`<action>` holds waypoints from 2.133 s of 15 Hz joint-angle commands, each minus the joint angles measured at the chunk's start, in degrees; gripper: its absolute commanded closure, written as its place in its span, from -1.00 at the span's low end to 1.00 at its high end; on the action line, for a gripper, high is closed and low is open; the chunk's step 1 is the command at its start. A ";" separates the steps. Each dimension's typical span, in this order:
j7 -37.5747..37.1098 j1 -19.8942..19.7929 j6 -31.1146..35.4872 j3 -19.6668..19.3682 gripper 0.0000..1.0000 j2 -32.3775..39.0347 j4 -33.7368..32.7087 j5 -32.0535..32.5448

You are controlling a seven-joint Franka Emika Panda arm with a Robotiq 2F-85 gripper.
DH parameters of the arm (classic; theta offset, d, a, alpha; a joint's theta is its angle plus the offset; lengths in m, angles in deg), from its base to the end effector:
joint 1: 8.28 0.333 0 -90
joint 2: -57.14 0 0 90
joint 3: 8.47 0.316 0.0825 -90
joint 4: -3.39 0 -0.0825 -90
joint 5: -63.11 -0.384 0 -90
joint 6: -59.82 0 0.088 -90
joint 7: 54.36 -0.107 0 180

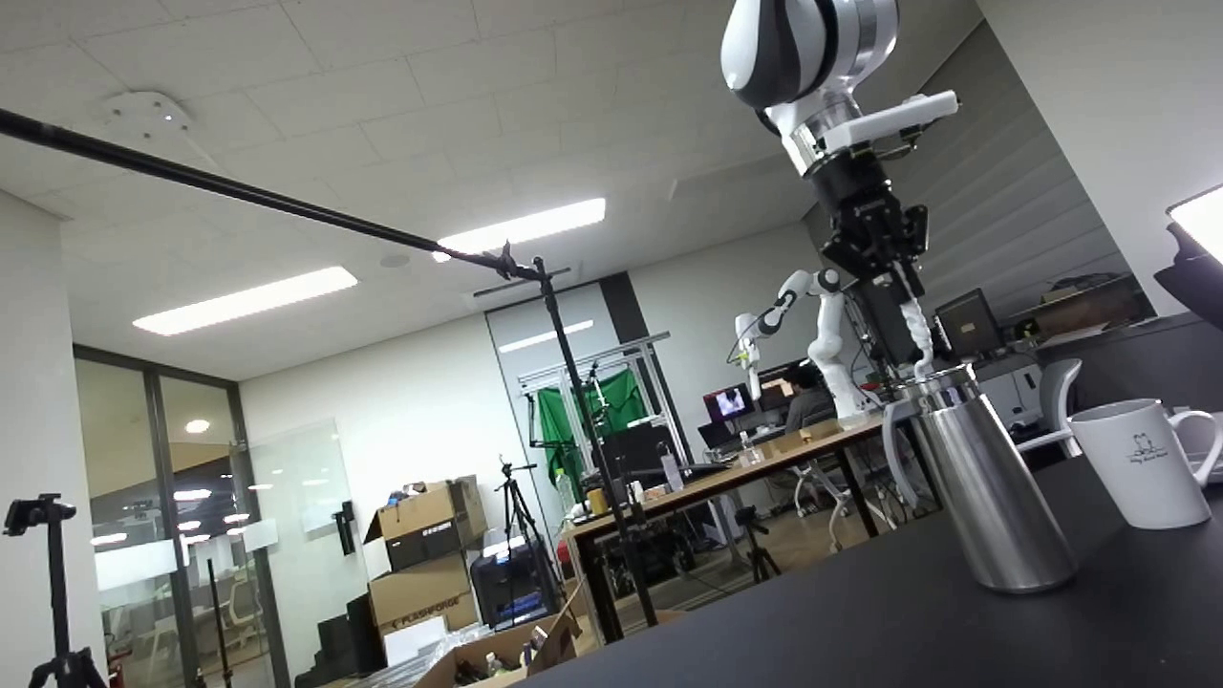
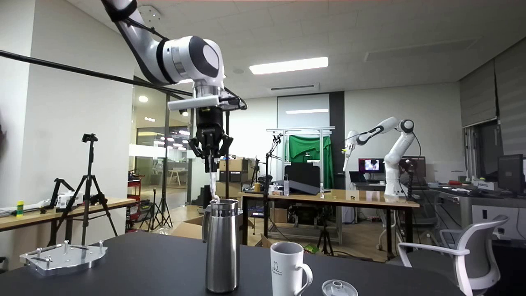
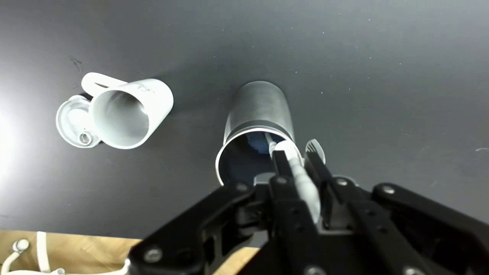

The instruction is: Stir in the silver cup using the white rod.

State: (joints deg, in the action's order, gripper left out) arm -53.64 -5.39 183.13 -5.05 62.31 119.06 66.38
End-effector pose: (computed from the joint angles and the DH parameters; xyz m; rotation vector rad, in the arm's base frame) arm 0.5720 0.0603 0.4113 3.0909 0.2364 0.0704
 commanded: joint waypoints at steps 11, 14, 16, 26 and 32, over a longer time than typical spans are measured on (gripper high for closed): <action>-0.28 -0.79 -4.09 -1.37 0.92 -1.71 -0.83 -0.29; -0.56 -0.67 -5.78 -1.20 0.92 -2.97 -1.55 0.85; -0.70 -0.59 -6.57 -1.07 0.92 -3.63 -1.94 1.65; -0.97 -0.26 -9.26 -0.77 -0.76 -5.09 -1.77 3.46; 0.78 -0.30 -8.88 -0.77 -0.99 -5.64 -1.03 2.37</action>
State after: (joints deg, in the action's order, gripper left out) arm -52.85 -5.70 174.38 -5.81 56.64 118.15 68.75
